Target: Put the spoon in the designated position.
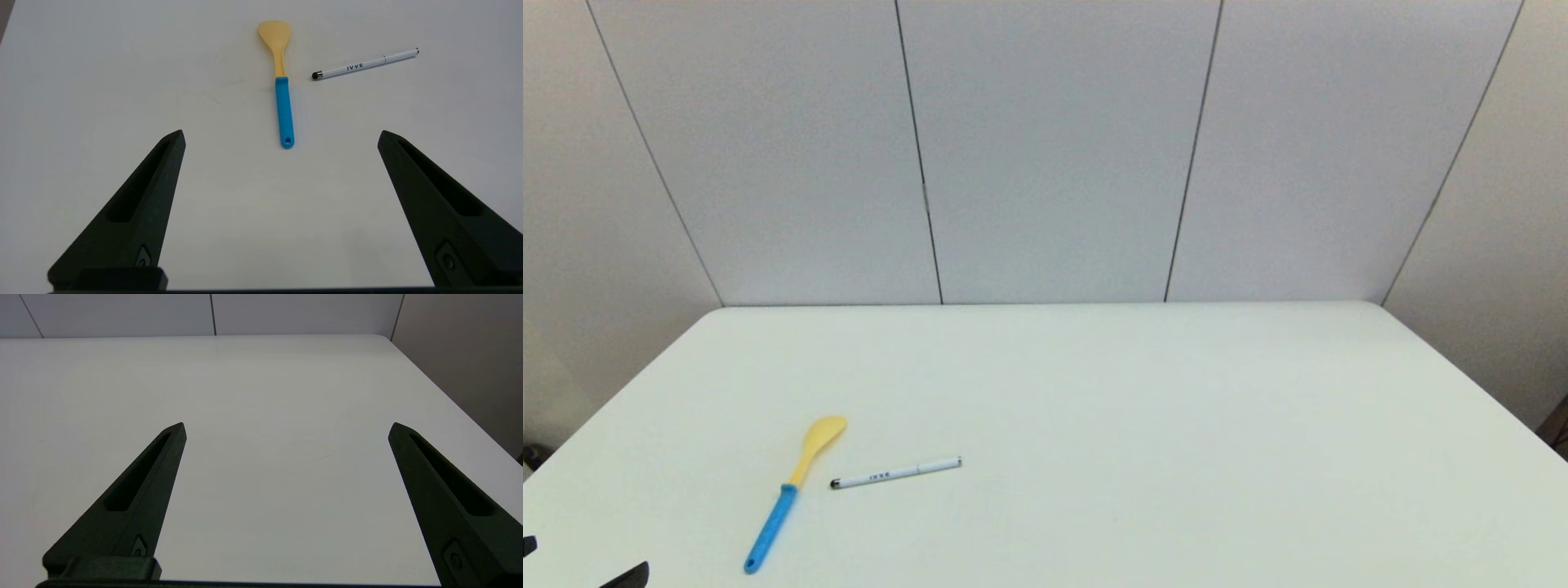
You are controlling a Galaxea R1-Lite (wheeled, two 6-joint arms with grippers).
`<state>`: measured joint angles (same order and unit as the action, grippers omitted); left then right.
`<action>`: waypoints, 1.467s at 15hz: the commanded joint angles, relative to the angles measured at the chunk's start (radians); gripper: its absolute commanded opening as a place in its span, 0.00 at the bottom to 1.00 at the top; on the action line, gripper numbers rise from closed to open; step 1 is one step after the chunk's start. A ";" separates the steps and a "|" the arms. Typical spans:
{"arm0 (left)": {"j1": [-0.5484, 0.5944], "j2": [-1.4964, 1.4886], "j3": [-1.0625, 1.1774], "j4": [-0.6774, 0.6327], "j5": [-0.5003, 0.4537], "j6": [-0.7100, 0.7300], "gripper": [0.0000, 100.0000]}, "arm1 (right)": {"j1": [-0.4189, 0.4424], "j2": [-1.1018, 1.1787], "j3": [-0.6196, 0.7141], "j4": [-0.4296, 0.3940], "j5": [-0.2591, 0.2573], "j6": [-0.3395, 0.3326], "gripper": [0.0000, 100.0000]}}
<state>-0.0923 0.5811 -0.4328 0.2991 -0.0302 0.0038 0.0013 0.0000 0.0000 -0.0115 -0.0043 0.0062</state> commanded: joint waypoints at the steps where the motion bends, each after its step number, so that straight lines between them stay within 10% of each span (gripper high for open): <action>1: 0.051 -0.191 0.108 0.003 -0.005 0.027 1.00 | 0.000 0.000 0.002 -0.001 0.000 0.000 1.00; 7: 0.121 -0.359 0.281 -0.052 -0.094 0.153 1.00 | 0.000 0.000 0.002 -0.001 0.000 0.000 1.00; 22: 0.085 -0.581 0.425 -0.284 0.018 0.050 1.00 | 0.000 0.000 0.002 -0.001 0.000 0.000 1.00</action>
<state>-0.0066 0.0017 -0.0096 0.0162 -0.0138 0.0626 0.0013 0.0000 0.0000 -0.0115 -0.0047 0.0057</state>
